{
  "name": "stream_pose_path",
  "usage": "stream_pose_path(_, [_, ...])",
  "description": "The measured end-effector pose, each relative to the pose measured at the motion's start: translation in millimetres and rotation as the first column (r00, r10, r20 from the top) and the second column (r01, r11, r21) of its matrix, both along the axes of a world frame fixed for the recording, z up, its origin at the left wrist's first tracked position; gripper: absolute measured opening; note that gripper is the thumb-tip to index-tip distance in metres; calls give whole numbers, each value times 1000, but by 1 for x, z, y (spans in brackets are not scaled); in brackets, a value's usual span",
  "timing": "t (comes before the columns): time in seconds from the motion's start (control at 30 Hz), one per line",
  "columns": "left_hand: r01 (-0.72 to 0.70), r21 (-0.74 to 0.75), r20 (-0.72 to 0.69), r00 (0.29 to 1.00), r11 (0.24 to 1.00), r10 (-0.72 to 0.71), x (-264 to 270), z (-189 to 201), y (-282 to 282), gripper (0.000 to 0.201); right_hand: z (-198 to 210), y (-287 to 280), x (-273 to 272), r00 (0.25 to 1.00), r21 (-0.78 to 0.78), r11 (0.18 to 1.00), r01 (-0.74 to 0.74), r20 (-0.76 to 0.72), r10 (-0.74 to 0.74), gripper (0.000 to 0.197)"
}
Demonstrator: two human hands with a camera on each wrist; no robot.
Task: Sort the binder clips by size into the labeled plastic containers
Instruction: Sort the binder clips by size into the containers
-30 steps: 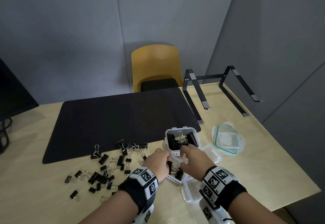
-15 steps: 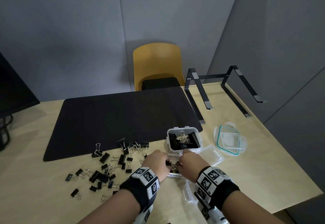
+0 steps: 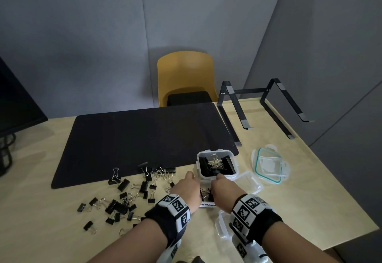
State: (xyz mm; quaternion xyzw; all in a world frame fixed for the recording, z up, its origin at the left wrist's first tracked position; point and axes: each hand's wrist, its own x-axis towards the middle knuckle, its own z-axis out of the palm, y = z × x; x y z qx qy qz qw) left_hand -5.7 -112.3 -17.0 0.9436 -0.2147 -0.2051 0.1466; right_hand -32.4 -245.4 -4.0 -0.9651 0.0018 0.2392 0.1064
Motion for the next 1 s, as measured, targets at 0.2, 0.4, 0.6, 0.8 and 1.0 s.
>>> stream_pose_path(0.2, [-16, -37, -30, 999, 999, 15, -5, 4, 1, 28, 1, 1, -5, 999, -47, 999, 22, 48, -20, 31])
stream_pose_path(0.4, [-50, -115, -19, 999, 992, 49, -3, 6, 5, 30, 0, 1, -3, 992, -18, 998, 66, 111, -64, 15])
stream_pose_path(0.6, [-90, -176, -20, 996, 980, 88, -2, 1, 6, 13, -3, 1, -2, 988, -25, 997, 80, 133, -76, 7])
stream_pose_path(0.8, [-99, -309, -7, 995, 946, 101, -1, -8, 22, 15, 8, 1, -4, 979, 3, 997, 72, 189, -71, 9])
stream_pose_path(1.0, [-182, -364, 28, 978, 913, 206, 3, -8, 57, 21, 21, 29, 3, 963, 96, 994, 54, 260, -77, 13])
